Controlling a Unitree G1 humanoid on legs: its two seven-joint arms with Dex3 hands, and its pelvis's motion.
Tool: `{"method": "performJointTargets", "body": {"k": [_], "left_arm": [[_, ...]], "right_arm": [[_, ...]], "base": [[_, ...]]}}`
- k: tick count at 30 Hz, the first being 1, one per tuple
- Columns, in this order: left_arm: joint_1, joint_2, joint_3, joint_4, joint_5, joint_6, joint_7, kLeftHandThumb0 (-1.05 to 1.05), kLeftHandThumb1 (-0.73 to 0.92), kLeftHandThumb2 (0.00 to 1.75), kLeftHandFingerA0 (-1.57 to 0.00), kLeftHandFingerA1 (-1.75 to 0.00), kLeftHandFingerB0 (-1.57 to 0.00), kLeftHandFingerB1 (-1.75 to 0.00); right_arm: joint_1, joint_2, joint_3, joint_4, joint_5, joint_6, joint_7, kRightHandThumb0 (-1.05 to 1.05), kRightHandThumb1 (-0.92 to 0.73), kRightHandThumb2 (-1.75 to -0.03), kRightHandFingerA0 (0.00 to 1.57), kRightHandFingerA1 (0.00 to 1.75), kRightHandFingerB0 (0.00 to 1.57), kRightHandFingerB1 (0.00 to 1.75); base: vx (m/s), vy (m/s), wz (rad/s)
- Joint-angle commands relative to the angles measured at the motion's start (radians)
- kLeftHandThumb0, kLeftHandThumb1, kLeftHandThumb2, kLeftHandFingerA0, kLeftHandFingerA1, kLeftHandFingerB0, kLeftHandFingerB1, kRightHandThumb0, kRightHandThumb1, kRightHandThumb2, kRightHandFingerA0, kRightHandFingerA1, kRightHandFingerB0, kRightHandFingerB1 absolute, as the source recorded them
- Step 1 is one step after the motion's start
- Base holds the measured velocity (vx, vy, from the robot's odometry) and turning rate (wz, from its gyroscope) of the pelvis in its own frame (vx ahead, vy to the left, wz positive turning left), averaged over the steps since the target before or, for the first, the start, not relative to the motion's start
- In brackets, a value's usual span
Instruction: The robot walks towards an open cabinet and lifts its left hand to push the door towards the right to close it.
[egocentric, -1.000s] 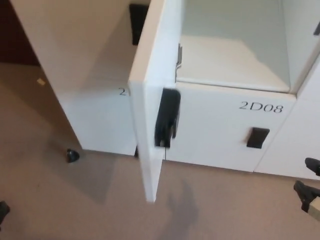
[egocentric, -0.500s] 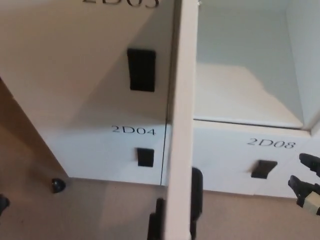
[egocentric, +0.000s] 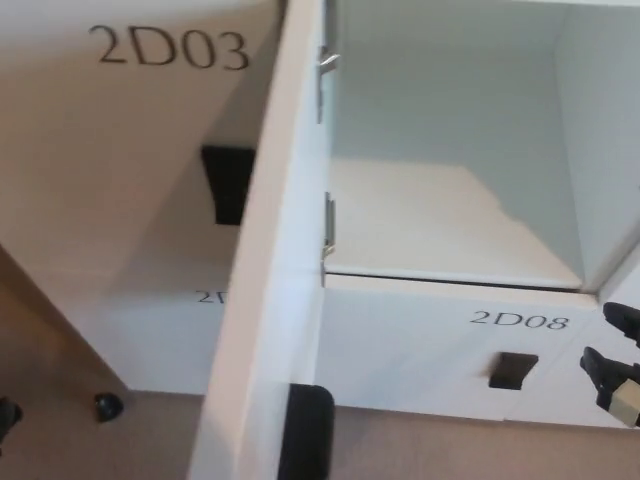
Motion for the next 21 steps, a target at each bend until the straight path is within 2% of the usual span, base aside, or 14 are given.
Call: {"method": "performJointTargets", "body": {"k": [1,5,14,21], "left_arm": [[0.017,0.017,0.004,0.006,0.010,-0.025,0.010,-0.13,0.66,0.59,-0.52,-0.47,-0.44,-0.39],[0.015,0.015,0.006,0.008,0.007,-0.022,0.014,-0.13,0.67,0.59,-0.53,-0.48,-0.43,-0.39],[0.013,0.013,-0.003,0.008,0.018,-0.035,0.025,-0.13,0.67,0.59,-0.54,-0.49,-0.44,-0.40],[0.008,0.015,-0.011,0.011,0.020,-0.035,0.021,-0.12,0.68,0.59,-0.52,-0.48,-0.42,-0.39]], "right_arm": [[0.007,-0.007,0.002,-0.001,0.001,0.022,-0.008,-0.19,-0.68,-0.60,0.61,0.52,0.41,0.42],[0.004,-0.008,0.002,0.003,0.004,0.020,-0.005,-0.18,-0.68,-0.60,0.61,0.53,0.41,0.42],[-0.003,-0.016,0.008,0.010,-0.002,0.013,0.000,-0.20,-0.68,-0.60,0.64,0.55,0.42,0.43],[0.011,-0.019,0.015,-0.031,-0.011,0.014,-0.005,-0.21,-0.67,-0.59,0.63,0.53,0.42,0.43]], "base": [[0.00,0.000,0.00],[0.00,0.000,0.00],[0.00,0.213,0.03],[0.01,0.018,0.03]]}}
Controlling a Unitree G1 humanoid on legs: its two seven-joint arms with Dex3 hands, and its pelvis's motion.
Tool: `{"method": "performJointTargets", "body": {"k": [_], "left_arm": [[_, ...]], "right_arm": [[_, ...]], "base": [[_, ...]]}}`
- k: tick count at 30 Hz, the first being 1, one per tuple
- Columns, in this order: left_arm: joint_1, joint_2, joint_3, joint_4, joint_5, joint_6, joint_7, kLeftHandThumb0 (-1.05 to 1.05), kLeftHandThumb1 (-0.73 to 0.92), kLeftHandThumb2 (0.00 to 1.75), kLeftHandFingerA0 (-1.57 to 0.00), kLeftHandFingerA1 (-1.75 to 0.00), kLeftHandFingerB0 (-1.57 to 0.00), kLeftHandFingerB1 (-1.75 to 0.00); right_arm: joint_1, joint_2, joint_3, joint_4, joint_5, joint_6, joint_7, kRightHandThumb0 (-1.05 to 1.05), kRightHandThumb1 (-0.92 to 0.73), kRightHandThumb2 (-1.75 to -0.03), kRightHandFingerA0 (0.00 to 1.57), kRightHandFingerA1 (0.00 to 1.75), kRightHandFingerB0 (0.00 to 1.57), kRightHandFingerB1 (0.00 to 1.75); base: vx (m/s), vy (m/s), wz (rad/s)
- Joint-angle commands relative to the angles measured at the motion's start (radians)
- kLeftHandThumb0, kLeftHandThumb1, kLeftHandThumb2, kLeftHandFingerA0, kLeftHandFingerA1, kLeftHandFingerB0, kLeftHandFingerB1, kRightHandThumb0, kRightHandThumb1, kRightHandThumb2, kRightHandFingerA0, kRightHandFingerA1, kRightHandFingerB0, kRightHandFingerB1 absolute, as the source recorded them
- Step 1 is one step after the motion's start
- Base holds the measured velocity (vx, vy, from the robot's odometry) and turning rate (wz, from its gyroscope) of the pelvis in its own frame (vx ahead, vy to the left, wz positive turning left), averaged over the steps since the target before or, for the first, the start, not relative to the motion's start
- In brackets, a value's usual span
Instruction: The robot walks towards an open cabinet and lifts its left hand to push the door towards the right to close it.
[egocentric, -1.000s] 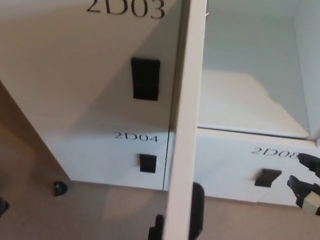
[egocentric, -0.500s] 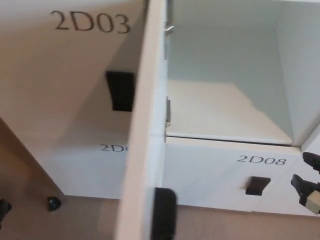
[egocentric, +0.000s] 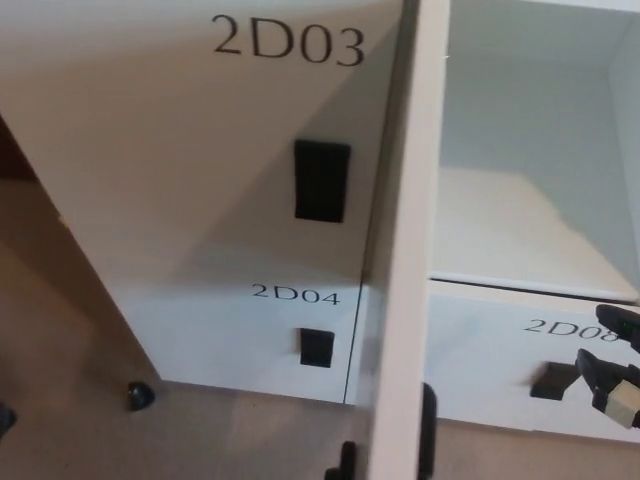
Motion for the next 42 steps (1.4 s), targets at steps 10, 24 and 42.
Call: {"method": "performJointTargets", "body": {"k": [10,24,42], "left_arm": [[-0.009,0.019,0.013,0.021,0.001,-0.023,0.019,-0.13,0.65,0.59,-0.57,-0.48,-0.44,-0.39],[0.060,-0.016,0.009,-0.004,0.001,-0.037,0.023,-0.14,0.65,0.59,-0.55,-0.47,-0.43,-0.38],[-0.014,-0.276,-0.300,-0.552,0.152,0.118,0.144,-0.11,0.65,0.59,-0.57,-0.46,-0.47,-0.41]], "right_arm": [[0.097,-0.041,0.010,-0.202,0.003,0.039,0.033,-0.20,-0.69,-0.60,0.64,0.53,0.41,0.43],[0.220,-0.091,-0.097,-0.313,0.106,0.147,0.086,-0.20,-0.69,-0.60,0.55,0.47,0.40,0.41],[0.662,-0.216,-0.224,0.244,0.083,-0.091,0.208,-0.27,-0.67,-0.60,0.53,0.42,0.41,0.36]], "base": [[0.00,0.000,0.00],[0.00,0.000,0.00],[0.00,0.000,0.00]]}}
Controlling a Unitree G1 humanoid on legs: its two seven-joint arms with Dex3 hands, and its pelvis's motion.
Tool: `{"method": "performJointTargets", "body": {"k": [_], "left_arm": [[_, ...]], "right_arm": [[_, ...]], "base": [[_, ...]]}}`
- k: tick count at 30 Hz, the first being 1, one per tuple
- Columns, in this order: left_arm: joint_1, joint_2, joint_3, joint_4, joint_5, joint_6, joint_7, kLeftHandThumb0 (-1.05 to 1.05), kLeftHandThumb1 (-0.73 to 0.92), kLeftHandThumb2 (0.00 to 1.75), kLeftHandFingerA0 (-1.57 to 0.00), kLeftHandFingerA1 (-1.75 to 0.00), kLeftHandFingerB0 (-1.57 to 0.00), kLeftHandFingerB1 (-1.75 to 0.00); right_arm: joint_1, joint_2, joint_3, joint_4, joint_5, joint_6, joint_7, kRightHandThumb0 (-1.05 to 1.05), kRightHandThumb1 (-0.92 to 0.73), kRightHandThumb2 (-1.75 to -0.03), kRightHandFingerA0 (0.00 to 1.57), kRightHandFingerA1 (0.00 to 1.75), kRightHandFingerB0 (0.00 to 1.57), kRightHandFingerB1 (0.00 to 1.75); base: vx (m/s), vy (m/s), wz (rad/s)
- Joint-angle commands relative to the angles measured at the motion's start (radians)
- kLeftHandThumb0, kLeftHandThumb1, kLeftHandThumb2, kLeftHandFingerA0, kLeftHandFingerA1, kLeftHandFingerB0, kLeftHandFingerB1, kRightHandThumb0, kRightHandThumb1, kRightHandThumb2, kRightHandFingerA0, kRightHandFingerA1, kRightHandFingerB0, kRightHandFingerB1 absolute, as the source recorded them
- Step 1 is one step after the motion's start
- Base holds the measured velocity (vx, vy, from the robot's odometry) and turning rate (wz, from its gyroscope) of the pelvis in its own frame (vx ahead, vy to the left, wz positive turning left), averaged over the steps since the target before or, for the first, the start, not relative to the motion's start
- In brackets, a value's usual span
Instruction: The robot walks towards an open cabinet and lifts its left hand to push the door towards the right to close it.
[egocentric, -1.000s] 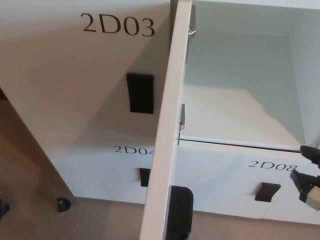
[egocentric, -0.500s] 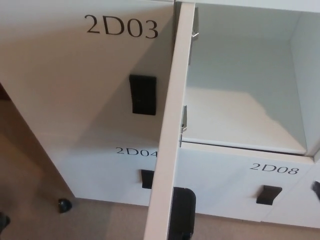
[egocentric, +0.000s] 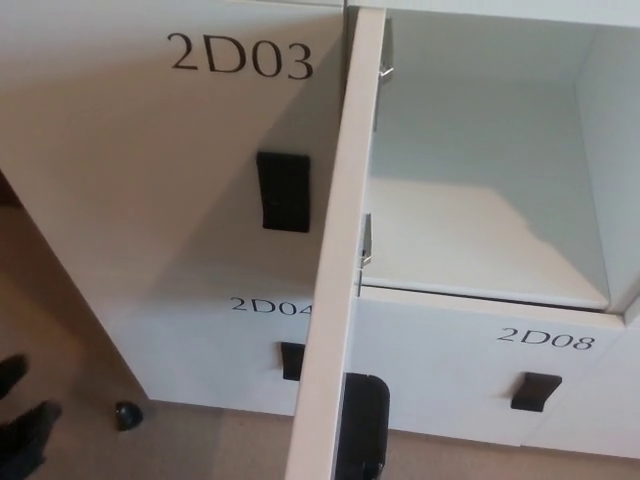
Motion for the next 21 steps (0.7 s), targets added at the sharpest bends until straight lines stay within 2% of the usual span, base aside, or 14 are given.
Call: {"method": "performJointTargets", "body": {"k": [1,3,5,6,8,9,12,14,16,17,18,21], "left_arm": [[-0.138,-0.198,-0.311,-0.382,0.190,0.164,0.151,-0.11,0.65,0.59,-0.57,-0.46,-0.47,-0.41],[-0.199,-0.267,-0.447,-0.413,0.288,0.192,0.174,-0.16,0.62,0.58,-0.59,-0.44,-0.45,-0.39],[-0.223,-0.291,-0.510,-0.416,0.335,0.201,0.179,-0.16,0.62,0.58,-0.59,-0.44,-0.45,-0.39],[-0.285,-0.400,-0.669,-0.372,0.405,0.221,0.175,-0.16,0.61,0.58,-0.61,-0.43,-0.51,-0.39],[-0.365,-0.583,-0.905,-0.271,0.475,0.242,0.171,-0.14,0.61,0.58,-0.59,-0.43,-0.46,-0.39],[-0.365,-0.583,-0.905,-0.271,0.475,0.242,0.171,-0.14,0.61,0.58,-0.59,-0.43,-0.46,-0.39],[-0.412,-0.732,-1.083,-0.174,0.491,0.256,0.162,-0.15,0.62,0.58,-0.60,-0.44,-0.44,-0.38],[-0.431,-0.796,-1.193,-0.140,0.499,0.254,0.141,-0.17,0.61,0.61,-0.55,-0.47,-0.44,-0.42],[-0.438,-0.819,-1.244,-0.125,0.506,0.246,0.133,-0.17,0.61,0.61,-0.55,-0.47,-0.44,-0.42],[-0.426,-0.847,-1.332,-0.091,0.508,0.210,0.122,-0.17,0.59,0.61,-0.57,-0.49,-0.46,-0.44],[-0.405,-0.867,-1.429,-0.076,0.498,0.201,0.113,-0.17,0.60,0.61,-0.56,-0.48,-0.44,-0.43],[-0.381,-0.881,-1.526,-0.067,0.481,0.199,0.109,-0.17,0.60,0.61,-0.56,-0.48,-0.44,-0.43]], "right_arm": [[0.139,-0.043,0.021,0.257,-0.047,-0.163,0.027,-0.27,-0.67,-0.60,0.53,0.42,0.41,0.36],[0.154,-0.046,0.043,0.278,-0.072,-0.184,-0.003,-0.28,-0.67,-0.60,0.52,0.42,0.41,0.36],[0.156,-0.048,0.050,0.287,-0.079,-0.191,-0.012,-0.28,-0.67,-0.60,0.52,0.42,0.41,0.36],[0.155,-0.043,0.043,0.290,-0.067,-0.197,-0.010,-0.36,-0.60,-0.73,0.54,0.50,0.40,0.44],[0.148,-0.035,0.030,0.294,-0.047,-0.201,-0.006,-0.34,-0.60,-0.72,0.52,0.48,0.39,0.42],[0.148,-0.035,0.030,0.294,-0.047,-0.201,-0.006,-0.34,-0.60,-0.72,0.52,0.48,0.39,0.42],[0.134,-0.030,0.024,0.295,-0.034,-0.202,-0.004,-0.35,-0.60,-0.72,0.51,0.48,0.36,0.42],[0.125,-0.020,0.010,0.287,-0.013,-0.203,0.010,-0.32,-0.59,-0.70,0.50,0.47,0.40,0.42],[0.123,-0.014,0.001,0.283,-0.001,-0.203,0.015,-0.32,-0.59,-0.70,0.50,0.47,0.40,0.42],[0.118,-0.013,-0.007,0.281,0.009,-0.213,0.023,-0.34,-0.58,-0.71,0.53,0.51,0.38,0.43],[0.114,-0.023,0.001,0.283,-0.007,-0.243,0.005,-0.31,-0.67,-0.60,0.53,0.41,0.51,0.40],[0.110,-0.037,0.016,0.287,-0.032,-0.280,-0.020,-0.31,-0.67,-0.60,0.53,0.41,0.51,0.40]], "base": [[0.00,0.000,0.00],[0.00,0.000,0.00],[0.00,0.000,0.00],[0.00,0.000,0.00],[0.00,0.000,0.00],[0.00,0.000,0.00],[0.00,0.000,0.00],[0.00,0.000,0.00],[0.00,-0.003,0.04],[0.00,0.000,0.00],[0.00,0.000,0.00],[0.00,0.000,0.00]]}}
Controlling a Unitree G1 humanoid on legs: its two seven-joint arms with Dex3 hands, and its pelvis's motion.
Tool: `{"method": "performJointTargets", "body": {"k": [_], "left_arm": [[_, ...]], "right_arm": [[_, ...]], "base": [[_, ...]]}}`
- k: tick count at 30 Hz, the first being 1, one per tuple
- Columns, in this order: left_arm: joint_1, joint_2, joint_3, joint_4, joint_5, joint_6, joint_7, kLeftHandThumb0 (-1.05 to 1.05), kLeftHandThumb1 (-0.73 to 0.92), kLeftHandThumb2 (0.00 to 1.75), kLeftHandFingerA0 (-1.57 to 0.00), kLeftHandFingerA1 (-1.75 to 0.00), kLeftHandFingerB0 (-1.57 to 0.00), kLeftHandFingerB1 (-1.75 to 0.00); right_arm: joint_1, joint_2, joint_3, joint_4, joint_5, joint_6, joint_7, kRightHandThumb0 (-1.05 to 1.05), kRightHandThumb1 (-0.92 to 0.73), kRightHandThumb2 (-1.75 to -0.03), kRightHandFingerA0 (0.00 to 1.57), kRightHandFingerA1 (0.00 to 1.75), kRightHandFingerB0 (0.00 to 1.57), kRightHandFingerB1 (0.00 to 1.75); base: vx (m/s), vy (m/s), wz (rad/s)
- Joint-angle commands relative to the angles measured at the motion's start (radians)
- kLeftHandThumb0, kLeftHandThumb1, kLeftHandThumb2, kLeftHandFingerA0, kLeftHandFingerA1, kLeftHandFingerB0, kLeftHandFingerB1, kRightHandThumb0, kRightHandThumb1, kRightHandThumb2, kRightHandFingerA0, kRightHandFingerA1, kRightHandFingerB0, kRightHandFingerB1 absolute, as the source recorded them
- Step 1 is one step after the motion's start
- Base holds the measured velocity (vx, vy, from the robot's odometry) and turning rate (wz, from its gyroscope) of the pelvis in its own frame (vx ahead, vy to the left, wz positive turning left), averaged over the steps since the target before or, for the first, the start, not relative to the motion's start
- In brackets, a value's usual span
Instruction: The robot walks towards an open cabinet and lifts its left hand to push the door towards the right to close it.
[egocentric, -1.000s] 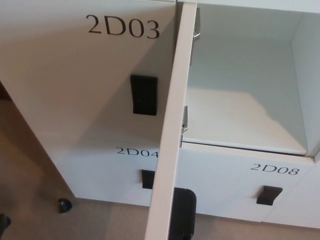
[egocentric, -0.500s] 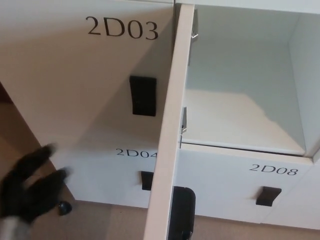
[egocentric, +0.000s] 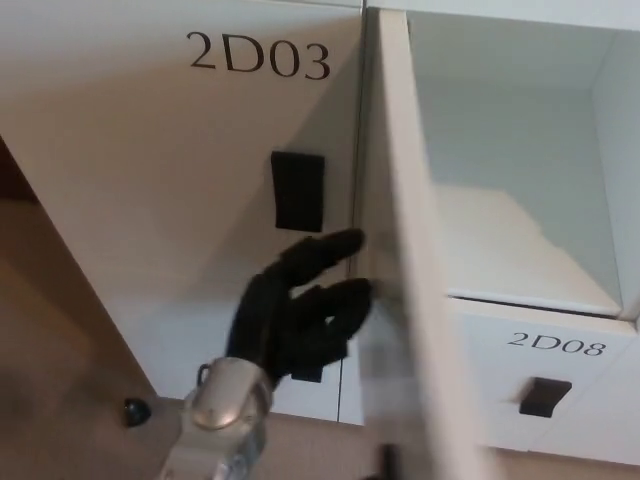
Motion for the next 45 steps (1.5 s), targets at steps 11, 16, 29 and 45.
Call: {"method": "performJointTargets", "body": {"k": [11,16,29,45], "left_arm": [[-0.125,-0.424,-1.132,0.006,0.251,0.221,-0.053,0.01,0.91,0.71,-0.24,-0.48,-0.11,-0.35],[-0.223,-0.436,-1.064,0.006,0.249,0.220,-0.089,0.10,0.55,0.94,-0.31,-0.59,-0.18,-0.51],[-0.762,-0.313,-0.545,0.046,0.222,0.247,-0.131,-0.27,0.61,0.58,-0.56,-0.46,-0.44,-0.39],[-1.569,0.305,-0.185,0.691,0.109,0.233,-0.068,-0.59,0.52,0.79,-0.21,-0.46,-0.13,-0.39]], "right_arm": [[0.007,-0.084,0.137,0.058,-0.191,-0.270,-0.157,-0.34,-0.75,-0.62,0.50,0.38,0.45,0.37],[-0.007,-0.076,0.142,0.058,-0.188,-0.273,-0.164,-0.34,-0.75,-0.62,0.50,0.38,0.45,0.37],[-0.036,-0.005,-0.020,-0.022,0.055,-0.243,0.081,-0.38,-0.56,-0.73,0.52,0.53,0.41,0.47],[-0.014,0.057,-0.008,-0.073,0.066,-0.288,0.123,-0.36,-0.57,-0.73,0.50,0.55,0.41,0.48]], "base": [[0.00,0.000,0.00],[0.00,0.000,0.00],[0.00,0.000,0.00],[0.00,0.000,0.00]]}}
